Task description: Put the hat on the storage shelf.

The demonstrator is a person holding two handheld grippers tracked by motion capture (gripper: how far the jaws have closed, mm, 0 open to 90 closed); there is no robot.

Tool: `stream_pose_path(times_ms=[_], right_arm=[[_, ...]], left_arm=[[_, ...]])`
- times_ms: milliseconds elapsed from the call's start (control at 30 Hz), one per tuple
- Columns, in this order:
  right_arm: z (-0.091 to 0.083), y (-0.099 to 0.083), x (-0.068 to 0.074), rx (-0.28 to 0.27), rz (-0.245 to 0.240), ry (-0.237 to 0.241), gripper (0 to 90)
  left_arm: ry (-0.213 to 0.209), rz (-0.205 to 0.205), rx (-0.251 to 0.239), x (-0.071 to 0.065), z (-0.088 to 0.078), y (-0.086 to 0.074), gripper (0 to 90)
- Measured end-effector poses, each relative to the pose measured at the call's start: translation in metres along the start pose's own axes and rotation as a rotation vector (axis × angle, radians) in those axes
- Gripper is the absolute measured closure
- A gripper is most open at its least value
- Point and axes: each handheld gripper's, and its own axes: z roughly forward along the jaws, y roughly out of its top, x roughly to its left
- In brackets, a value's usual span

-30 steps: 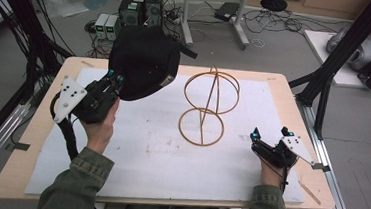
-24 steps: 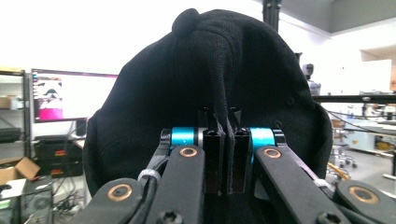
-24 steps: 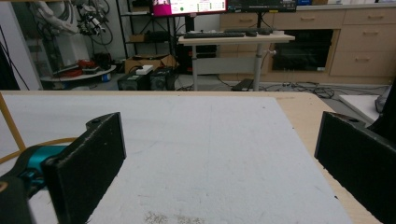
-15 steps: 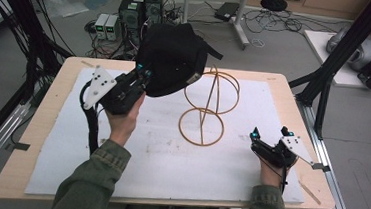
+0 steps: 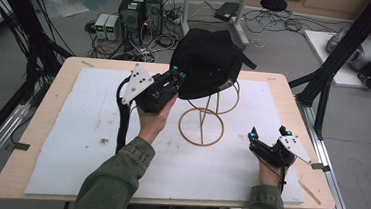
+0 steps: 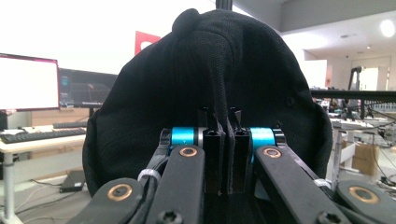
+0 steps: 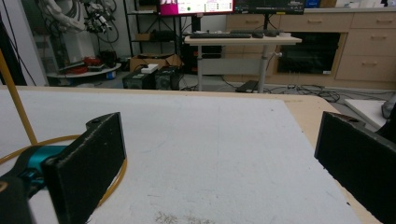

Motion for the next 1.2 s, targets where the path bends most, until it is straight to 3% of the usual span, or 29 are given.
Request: stream_pose_path(times_ms=[200, 300, 500, 633, 667, 967, 1100, 1133, 1200], right_arm=[[0.0, 0.0, 0.0, -0.003, 0.008, 0.003, 0.9], [0.0, 0.0, -0.001, -0.001, 0.003, 0.004, 0.9], [0.001, 0.0, 0.0, 0.0, 0.001, 0.01, 0.9], [0.001, 0.0, 0.0, -0.006, 0.005, 0.012, 1.0], [0.001, 0.0, -0.001, -0.004, 0.004, 0.012, 0.9], [0.0, 0.0, 0.0, -0.002, 0.012, 0.008, 0.9], [0.0, 0.0, -0.001, -0.002, 0.016, 0.008, 1.0], [0.0, 0.0, 0.0, -0.003, 0.016, 0.007, 0.9], [0.001, 0.0, -0.001, -0.004, 0.012, 0.008, 0.9]], left_arm=[[-0.02, -0.009, 0.024, -0.003, 0.013, -0.002, 87.7], [-0.046, -0.019, 0.068, -0.003, 0.023, -0.001, 87.7], [-0.077, -0.021, 0.221, -0.005, 0.04, 0.0, 87.7], [-0.079, -0.018, 0.268, -0.006, 0.043, 0.004, 87.7], [-0.071, -0.007, 0.307, -0.007, 0.046, 0.007, 87.6], [-0.07, 0.054, 0.374, -0.013, 0.05, 0.016, 87.6], [-0.075, 0.053, 0.377, -0.013, 0.05, 0.022, 87.6], [-0.081, 0.057, 0.413, -0.011, 0.052, 0.024, 87.6], [-0.084, 0.059, 0.43, -0.012, 0.053, 0.024, 87.5]])
